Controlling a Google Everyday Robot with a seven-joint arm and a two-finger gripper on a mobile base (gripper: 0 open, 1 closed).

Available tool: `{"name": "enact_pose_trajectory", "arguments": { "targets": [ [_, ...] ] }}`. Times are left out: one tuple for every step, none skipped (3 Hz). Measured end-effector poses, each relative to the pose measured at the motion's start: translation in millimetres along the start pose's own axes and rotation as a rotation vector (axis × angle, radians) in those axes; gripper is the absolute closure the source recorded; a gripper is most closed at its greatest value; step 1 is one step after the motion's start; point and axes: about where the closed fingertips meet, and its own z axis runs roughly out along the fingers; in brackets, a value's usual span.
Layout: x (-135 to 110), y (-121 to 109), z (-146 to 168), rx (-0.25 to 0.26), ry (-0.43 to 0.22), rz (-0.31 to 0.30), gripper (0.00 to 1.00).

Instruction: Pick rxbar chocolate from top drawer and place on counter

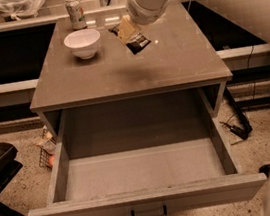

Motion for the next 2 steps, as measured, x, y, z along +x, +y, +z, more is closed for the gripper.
{"name": "enact_pose_trajectory", "arguments": {
  "targets": [
    [-9,-37,18,0.113,0.030,0.133,1.00],
    [2,-64,30,0.159,0.040,0.254,1.00]
  ]
}}
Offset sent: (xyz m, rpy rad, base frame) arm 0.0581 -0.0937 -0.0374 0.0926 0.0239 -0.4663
